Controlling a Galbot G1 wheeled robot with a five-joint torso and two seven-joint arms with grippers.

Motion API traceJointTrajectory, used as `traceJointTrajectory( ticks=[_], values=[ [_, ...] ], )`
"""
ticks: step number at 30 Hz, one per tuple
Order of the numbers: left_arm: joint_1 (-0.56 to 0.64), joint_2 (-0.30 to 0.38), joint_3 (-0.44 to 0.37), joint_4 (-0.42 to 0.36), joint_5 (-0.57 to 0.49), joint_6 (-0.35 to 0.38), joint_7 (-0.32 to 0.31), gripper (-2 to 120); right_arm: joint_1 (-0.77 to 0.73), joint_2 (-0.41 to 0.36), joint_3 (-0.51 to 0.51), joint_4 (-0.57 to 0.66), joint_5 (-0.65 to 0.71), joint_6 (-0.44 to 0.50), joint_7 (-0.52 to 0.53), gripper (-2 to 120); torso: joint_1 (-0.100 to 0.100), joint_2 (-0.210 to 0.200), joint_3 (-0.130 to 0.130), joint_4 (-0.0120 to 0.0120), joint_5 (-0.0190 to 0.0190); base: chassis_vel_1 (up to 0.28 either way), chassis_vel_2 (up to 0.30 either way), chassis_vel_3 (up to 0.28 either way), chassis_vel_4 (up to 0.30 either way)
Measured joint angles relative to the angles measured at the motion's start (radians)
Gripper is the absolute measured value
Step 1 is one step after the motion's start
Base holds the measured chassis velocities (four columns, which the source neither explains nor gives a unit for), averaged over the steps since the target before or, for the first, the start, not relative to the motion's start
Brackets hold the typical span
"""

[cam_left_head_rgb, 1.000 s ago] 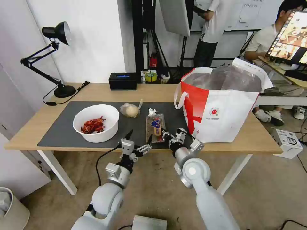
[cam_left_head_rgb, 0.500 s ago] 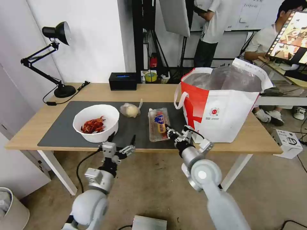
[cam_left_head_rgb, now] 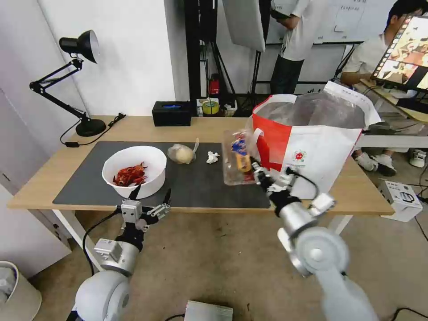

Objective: Pick up the trash from the table and place it into the takeout bag.

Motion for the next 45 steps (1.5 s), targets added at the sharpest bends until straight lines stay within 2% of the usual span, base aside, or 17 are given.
traceJointTrajectory(
  ticks=[12, 23, 30, 35, 38, 39, 45],
  values=[
    [-0.005, -0.006, -0.005, 0.018, 0.001, -0.001, 0.002, 100, 0.033, -0.065, 0.119, 0.069, 0.145, 0.034, 0.004, 0, 0.000, 0.000, 0.000, 0.0003, -0.0001, 0.000, 0.000, 0.000, 0.000],
    [-0.005, -0.007, -0.012, 0.029, 0.002, -0.003, 0.006, 100, 0.149, -0.151, 0.202, 0.053, 0.286, 0.043, 0.095, 0, 0.000, 0.000, 0.000, 0.0004, -0.0001, 0.000, 0.000, 0.000, 0.000],
    [-0.009, -0.015, -0.021, 0.033, 0.003, -0.004, 0.007, 100, 0.256, -0.254, 0.215, -0.002, 0.382, 0.035, 0.214, 0, 0.000, 0.000, 0.000, 0.0003, -0.0001, 0.000, 0.000, 0.000, 0.000],
    [-0.010, -0.024, -0.023, 0.034, 0.003, -0.005, 0.007, 100, 0.305, -0.294, 0.218, -0.049, 0.400, 0.014, 0.262, 0, 0.000, 0.000, 0.000, 0.0003, -0.0001, 0.000, 0.000, 0.000, 0.000],
    [-0.010, -0.031, -0.024, 0.038, 0.005, -0.005, 0.007, 100, 0.378, -0.339, 0.210, -0.126, 0.448, -0.011, 0.333, 0, 0.000, 0.000, 0.000, 0.0003, -0.0001, 0.000, 0.000, 0.000, 0.000],
    [-0.010, -0.031, -0.024, 0.038, 0.005, -0.005, 0.007, 100, 0.378, -0.339, 0.210, -0.126, 0.448, -0.011, 0.333, 0, 0.000, 0.000, 0.000, 0.0003, -0.0001, 0.000, 0.000, 0.000, 0.000],
    [-0.010, -0.035, -0.023, 0.020, -0.016, 0.008, 0.007, 100, 0.481, -0.349, 0.164, -0.193, 0.530, -0.044, 0.502, 0, 0.000, 0.000, 0.000, 0.0004, -0.0001, 0.000, 0.000, 0.000, 0.000]
  ],
)
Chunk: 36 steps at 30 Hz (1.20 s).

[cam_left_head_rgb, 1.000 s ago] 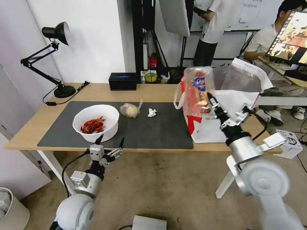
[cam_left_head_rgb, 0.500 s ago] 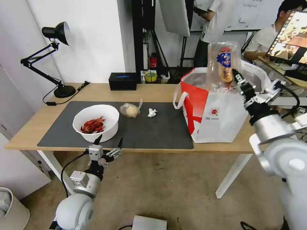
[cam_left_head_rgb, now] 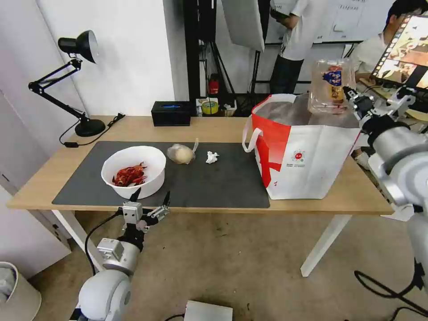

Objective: Pick up the trash from the table and place it into the takeout bag.

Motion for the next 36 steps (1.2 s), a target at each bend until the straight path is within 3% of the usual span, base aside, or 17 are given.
traceJointTrajectory(
  ticks=[9, 27, 36],
  values=[
    [0.007, 0.002, -0.013, -0.006, -0.004, 0.005, -0.001, 100, 0.085, 0.024, -0.033, -0.063, 0.077, -0.015, 0.159, 0, 0.000, 0.000, 0.000, 0.0000, -0.0001, 0.000, 0.000, 0.000, 0.000],
    [0.009, 0.002, -0.013, -0.013, -0.008, 0.010, -0.002, 100, 0.082, 0.039, -0.042, -0.080, 0.082, -0.036, 0.209, 0, 0.000, 0.000, 0.000, 0.0000, -0.0001, 0.000, 0.000, 0.000, 0.000],
    [0.011, -0.004, -0.014, -0.018, -0.007, 0.011, -0.003, 100, 0.064, 0.045, -0.037, -0.070, 0.075, -0.037, 0.204, 34, 0.000, 0.000, 0.000, 0.0000, -0.0001, 0.000, 0.000, 0.000, 0.000]
  ],
)
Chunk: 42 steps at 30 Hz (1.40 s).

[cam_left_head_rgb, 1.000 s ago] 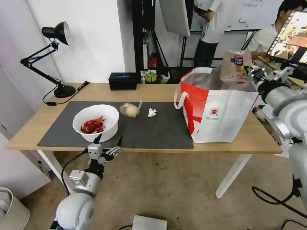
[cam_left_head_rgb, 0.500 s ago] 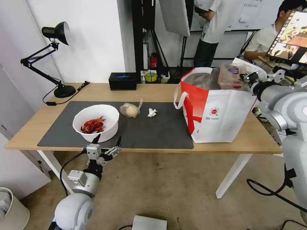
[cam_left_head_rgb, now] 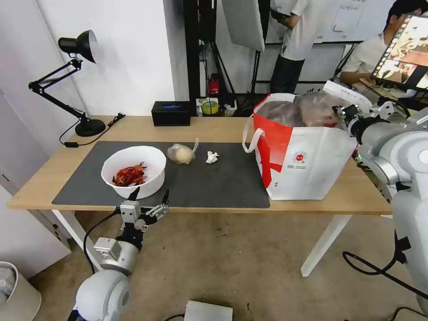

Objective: Pick up the trash from the table and place it into the takeout bag.

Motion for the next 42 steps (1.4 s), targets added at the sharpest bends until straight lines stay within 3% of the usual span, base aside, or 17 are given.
traceJointTrajectory(
  ticks=[6, 10, 12, 13, 15, 20, 25, 27, 35, 42],
  values=[
    [0.002, -0.001, -0.003, -0.004, -0.001, 0.000, -0.001, 100, -0.008, 0.003, 0.005, 0.010, -0.024, 0.017, -0.043, 54, 0.000, 0.000, 0.000, 0.0000, 0.0000, 0.000, 0.000, 0.000, 0.000],
    [0.004, -0.001, -0.007, -0.007, -0.001, 0.000, -0.001, 100, -0.028, 0.001, 0.013, 0.033, -0.060, 0.053, -0.144, 66, 0.000, 0.000, 0.000, 0.0000, 0.0000, 0.000, 0.000, 0.000, 0.000],
    [0.004, -0.003, -0.008, -0.008, -0.005, 0.000, -0.001, 100, -0.052, -0.003, 0.015, 0.053, -0.111, 0.092, -0.254, 78, 0.000, 0.000, 0.000, 0.0000, 0.0000, 0.000, 0.000, 0.000, 0.000],
    [0.004, -0.003, -0.008, -0.008, -0.005, 0.000, -0.001, 100, -0.052, -0.003, 0.015, 0.053, -0.111, 0.092, -0.254, 78, 0.000, 0.000, 0.000, 0.0000, 0.0000, 0.000, 0.000, 0.000, 0.000],
    [0.004, -0.009, -0.011, -0.008, -0.008, 0.000, -0.002, 100, -0.096, -0.015, 0.016, 0.088, -0.182, 0.136, -0.388, 80, 0.000, 0.000, 0.000, 0.0000, 0.0000, 0.000, 0.000, 0.000, 0.000],
    [0.006, -0.014, -0.014, -0.010, -0.010, -0.001, -0.003, 100, -0.162, -0.032, 0.018, 0.154, -0.261, 0.165, -0.531, 87, 0.000, 0.000, 0.000, 0.0000, -0.0001, 0.000, 0.000, 0.000, 0.000],
    [0.009, -0.014, -0.022, -0.013, -0.011, -0.003, -0.003, 100, -0.261, -0.043, 0.018, 0.225, -0.421, 0.209, -0.679, 96, 0.000, 0.000, 0.000, 0.0000, -0.0001, 0.000, 0.000, 0.000, 0.000],
    [0.012, -0.014, -0.029, -0.013, -0.012, -0.004, -0.003, 100, -0.340, -0.037, 0.020, 0.265, -0.546, 0.232, -0.742, 100, 0.000, 0.000, 0.000, 0.0000, -0.0001, 0.000, 0.000, 0.000, 0.000],
    [0.034, -0.019, -0.048, -0.015, -0.004, -0.009, -0.003, 100, -0.561, 0.048, 0.011, 0.316, -0.844, 0.282, -0.830, 100, 0.000, 0.000, 0.000, -0.0002, 0.0000, 0.000, 0.000, 0.000, 0.000],
    [0.054, -0.024, -0.065, -0.016, 0.021, -0.021, -0.005, 100, -0.625, 0.120, -0.020, 0.275, -1.050, 0.326, -0.832, 100, 0.000, 0.000, 0.000, 0.0000, -0.0001, 0.000, 0.000, 0.000, 0.000]
  ],
)
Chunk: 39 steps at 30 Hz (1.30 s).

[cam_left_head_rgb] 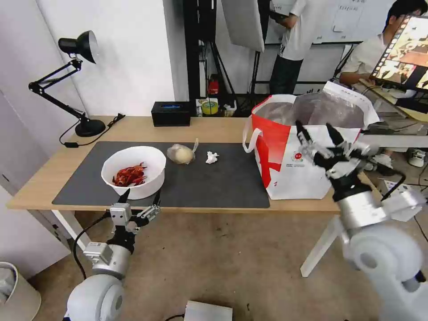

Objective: Pick up the trash from the table and place it into the takeout bag.

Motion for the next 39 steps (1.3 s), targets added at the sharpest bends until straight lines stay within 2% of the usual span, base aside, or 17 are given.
traceJointTrajectory(
  ticks=[5, 19, 29, 34, 39],
  values=[
    [0.012, -0.014, -0.013, 0.012, 0.020, -0.010, 0.000, 100, -0.046, 0.044, -0.030, -0.049, -0.137, 0.044, -0.004, 100, 0.000, 0.000, 0.000, 0.0000, -0.0001, 0.000, 0.000, 0.000, 0.000],
    [0.020, -0.026, -0.028, 0.039, 0.028, -0.030, 0.004, 100, -0.119, 0.127, -0.102, -0.174, -0.308, 0.129, -0.013, 100, 0.000, 0.000, 0.000, 0.0000, 0.0000, 0.000, 0.000, 0.000, 0.000],
    [0.046, -0.023, -0.048, 0.040, 0.025, -0.057, 0.052, 100, -0.173, 0.188, -0.167, -0.212, -0.392, 0.134, -0.021, 100, 0.000, 0.000, 0.000, 0.0000, 0.0000, 0.000, 0.000, 0.000, 0.000],
    [0.065, -0.020, -0.042, 0.034, 0.025, -0.070, 0.092, 100, -0.216, 0.215, -0.182, -0.212, -0.435, 0.135, -0.026, 100, 0.000, 0.000, 0.000, 0.0000, 0.0000, 0.000, 0.000, 0.000, 0.000],
    [0.068, -0.027, -0.037, 0.039, 0.027, -0.078, 0.104, 100, -0.234, 0.226, -0.190, -0.219, -0.459, 0.146, -0.031, 100, 0.000, 0.000, 0.000, -0.0001, 0.0000, 0.000, 0.000, 0.000, 0.000]
  ],
)
